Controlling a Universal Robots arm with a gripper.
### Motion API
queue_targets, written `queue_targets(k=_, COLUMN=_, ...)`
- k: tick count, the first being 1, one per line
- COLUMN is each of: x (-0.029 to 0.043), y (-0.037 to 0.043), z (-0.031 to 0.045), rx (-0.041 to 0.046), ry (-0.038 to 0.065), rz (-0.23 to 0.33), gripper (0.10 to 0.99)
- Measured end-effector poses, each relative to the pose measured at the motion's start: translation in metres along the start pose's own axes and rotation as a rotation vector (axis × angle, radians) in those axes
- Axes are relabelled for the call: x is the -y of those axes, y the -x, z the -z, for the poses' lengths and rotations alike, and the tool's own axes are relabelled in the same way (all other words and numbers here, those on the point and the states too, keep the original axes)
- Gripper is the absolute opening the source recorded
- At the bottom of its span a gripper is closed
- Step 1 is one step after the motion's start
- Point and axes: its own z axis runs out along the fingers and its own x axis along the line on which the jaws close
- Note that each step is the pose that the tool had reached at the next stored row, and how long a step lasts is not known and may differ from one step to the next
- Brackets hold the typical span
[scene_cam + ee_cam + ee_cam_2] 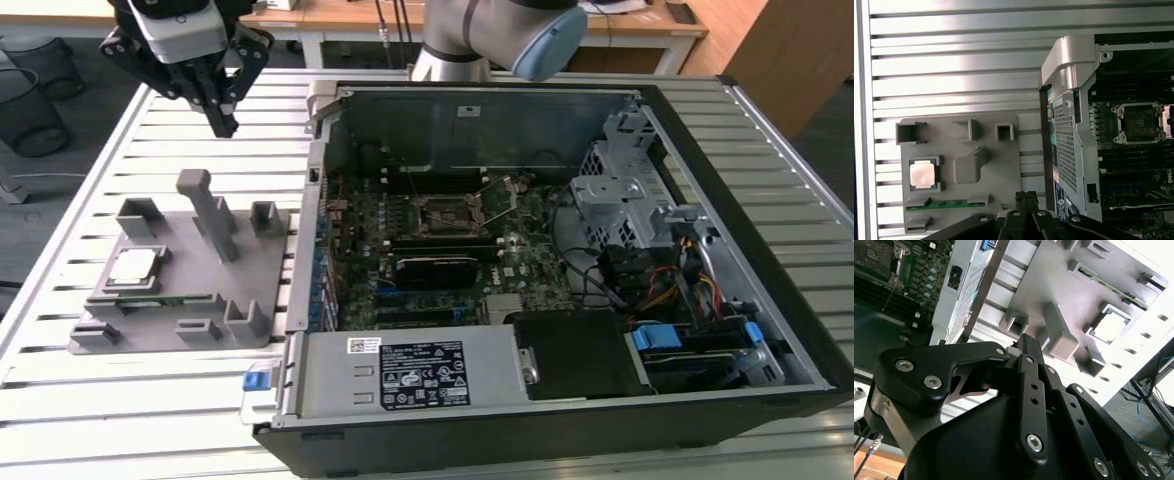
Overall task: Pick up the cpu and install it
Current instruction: 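Reach for the cpu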
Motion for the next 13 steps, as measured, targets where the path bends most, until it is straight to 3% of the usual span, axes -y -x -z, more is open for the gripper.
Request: queue_targets(k=13, x=0.0012, y=-0.0153, z=-0.0003, rx=0.0000, ry=0.000, rz=0.000, gripper=0.106)
